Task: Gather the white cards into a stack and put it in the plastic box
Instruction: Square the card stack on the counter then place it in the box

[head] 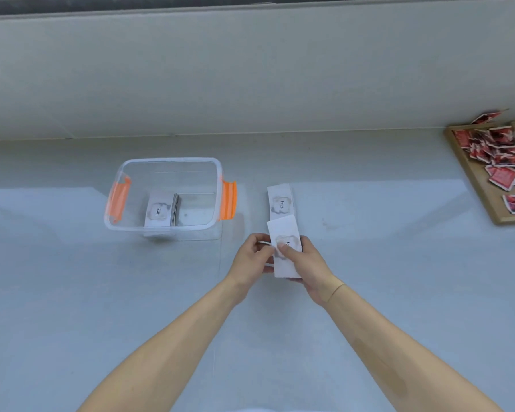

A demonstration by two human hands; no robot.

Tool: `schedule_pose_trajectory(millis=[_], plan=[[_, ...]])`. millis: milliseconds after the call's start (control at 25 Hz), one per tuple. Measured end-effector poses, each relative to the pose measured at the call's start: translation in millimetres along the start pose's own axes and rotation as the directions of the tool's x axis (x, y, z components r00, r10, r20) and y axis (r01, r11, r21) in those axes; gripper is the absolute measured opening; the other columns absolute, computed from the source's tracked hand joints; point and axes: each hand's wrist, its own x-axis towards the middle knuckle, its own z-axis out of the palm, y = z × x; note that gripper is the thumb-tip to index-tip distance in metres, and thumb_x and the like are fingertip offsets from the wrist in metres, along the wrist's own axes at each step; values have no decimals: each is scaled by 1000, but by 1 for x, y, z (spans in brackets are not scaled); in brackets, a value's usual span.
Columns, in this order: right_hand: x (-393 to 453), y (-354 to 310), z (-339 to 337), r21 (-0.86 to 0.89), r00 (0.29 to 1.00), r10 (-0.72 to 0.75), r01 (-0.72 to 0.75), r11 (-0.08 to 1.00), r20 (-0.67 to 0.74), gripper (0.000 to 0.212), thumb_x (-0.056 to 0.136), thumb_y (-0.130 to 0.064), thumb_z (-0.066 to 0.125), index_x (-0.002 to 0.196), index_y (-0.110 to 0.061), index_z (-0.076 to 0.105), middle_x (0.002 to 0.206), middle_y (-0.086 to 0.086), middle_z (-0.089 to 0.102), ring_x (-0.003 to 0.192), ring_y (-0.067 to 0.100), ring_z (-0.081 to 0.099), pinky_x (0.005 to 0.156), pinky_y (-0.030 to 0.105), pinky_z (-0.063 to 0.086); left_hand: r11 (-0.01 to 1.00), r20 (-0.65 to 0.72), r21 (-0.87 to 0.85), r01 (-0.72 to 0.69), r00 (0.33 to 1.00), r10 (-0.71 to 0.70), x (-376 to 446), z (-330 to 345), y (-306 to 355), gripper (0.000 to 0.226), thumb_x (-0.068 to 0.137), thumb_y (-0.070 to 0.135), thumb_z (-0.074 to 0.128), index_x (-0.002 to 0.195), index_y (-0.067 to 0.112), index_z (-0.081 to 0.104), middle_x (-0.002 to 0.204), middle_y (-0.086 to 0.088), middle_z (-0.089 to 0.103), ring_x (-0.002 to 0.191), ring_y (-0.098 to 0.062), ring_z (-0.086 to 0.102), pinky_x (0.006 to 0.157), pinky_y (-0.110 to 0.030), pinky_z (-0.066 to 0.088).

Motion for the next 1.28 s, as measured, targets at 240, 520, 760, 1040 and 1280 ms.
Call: schedule_pose_trajectory(millis=[240,520,760,1040,1280], plan=[[42,-30,-3,-505,953,-278,183,843,-118,30,92,-24,49,120,-18,58,112,11,56,92,24,59,77,33,46,995,-175,82,-63,982,77,43,5,22,21,89,9,50,108,16,58,96,-4,65,85,-21,66,77,-39,57],[91,-55,-2,-590,895,-367,157,792,-255,32,86,-28,60,117,-18,61,108,3,62,92,20,57,72,31,41,959,-338,275,-69,927,164,89,18,41,23,85,21,59,108,20,62,99,4,64,84,-9,60,68,-20,41],[107,-48,3,-631,884,-338,65,773,-322,46,85,-35,63,127,-19,51,126,6,51,114,27,50,79,37,47,886,-347,463,25,925,156,108,18,40,24,86,27,56,104,14,63,104,-3,63,90,-20,59,76,-31,45],[109,-58,3,-488,934,-85,-103,867,-347,77,75,-29,76,138,-9,36,126,11,54,105,30,58,73,31,42,854,-302,510,102,951,67,104,23,48,19,88,24,50,82,13,64,76,-1,65,74,-26,56,51,-28,34],[90,-54,-5,-221,966,73,-129,967,-248,32,61,-13,84,87,-14,65,96,8,72,87,29,69,81,44,58,942,-207,271,198,968,-144,80,18,45,23,88,16,47,102,9,64,103,-12,69,95,-32,65,83,-43,57]])
